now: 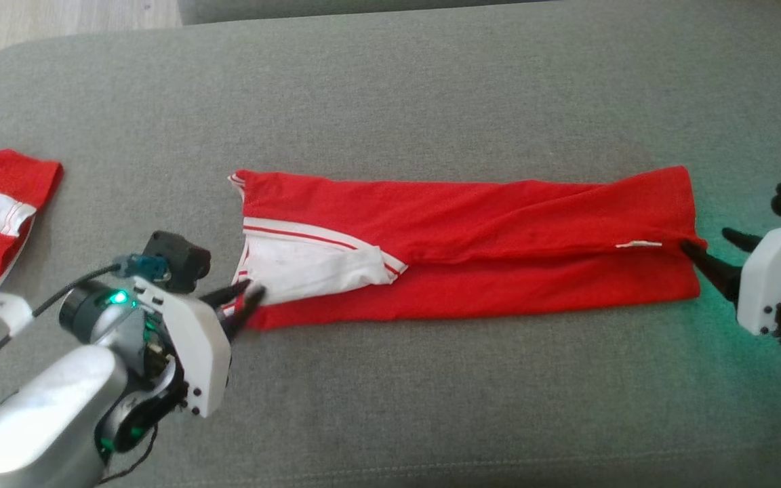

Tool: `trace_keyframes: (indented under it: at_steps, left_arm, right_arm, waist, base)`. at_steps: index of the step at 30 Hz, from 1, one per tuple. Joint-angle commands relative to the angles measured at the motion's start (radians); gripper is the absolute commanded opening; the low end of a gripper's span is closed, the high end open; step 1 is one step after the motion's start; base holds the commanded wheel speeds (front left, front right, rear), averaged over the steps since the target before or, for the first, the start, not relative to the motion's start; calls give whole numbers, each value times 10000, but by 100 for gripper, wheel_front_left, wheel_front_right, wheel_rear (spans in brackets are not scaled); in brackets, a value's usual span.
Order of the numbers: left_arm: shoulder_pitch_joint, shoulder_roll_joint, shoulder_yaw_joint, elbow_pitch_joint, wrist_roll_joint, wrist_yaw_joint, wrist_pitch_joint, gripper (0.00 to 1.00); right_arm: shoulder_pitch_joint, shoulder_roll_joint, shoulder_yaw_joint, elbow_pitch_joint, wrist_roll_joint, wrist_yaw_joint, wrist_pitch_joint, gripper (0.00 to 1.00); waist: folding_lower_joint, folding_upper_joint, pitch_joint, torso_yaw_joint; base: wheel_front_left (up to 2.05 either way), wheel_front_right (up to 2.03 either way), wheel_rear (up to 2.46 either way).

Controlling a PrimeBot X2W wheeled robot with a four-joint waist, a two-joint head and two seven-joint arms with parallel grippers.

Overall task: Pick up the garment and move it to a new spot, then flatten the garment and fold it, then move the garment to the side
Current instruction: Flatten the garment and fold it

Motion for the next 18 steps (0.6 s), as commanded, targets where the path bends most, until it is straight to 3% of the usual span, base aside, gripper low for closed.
trace_keyframes:
  at_steps: [1,4,10,14,18]
  left_arm:
    - [-298,494,620,-300,-47,145,-152,100]
    - [-304,457,1091,-359,-82,581,-750,100]
    - [-9,-55,2292,-435,-374,1562,-2640,100]
    - [547,-507,3171,-545,-769,2092,-4104,100]
    - [1260,-1013,3913,-706,-1074,2293,-5073,100]
  right_arm:
    - [196,-262,-232,-72,91,-7,-71,100]
    - [217,-240,-718,115,261,-7,-370,100]
    - [573,429,-2238,-80,1296,-7,-1527,100]
    - [977,624,-2952,-392,879,-7,-2892,100]
    - [1378,1116,-3615,-276,-510,-7,-4340,100]
  waist:
    - [0,-1,-48,-13]
    - [0,-1,-178,-13]
    - [0,-1,-526,-36]
    - [0,-1,-759,-47]
    - [0,-1,-978,-82]
  base:
    - [0,0,0]
    - [0,0,0]
    - [0,0,0]
    - [0,0,0]
    - [0,0,0]
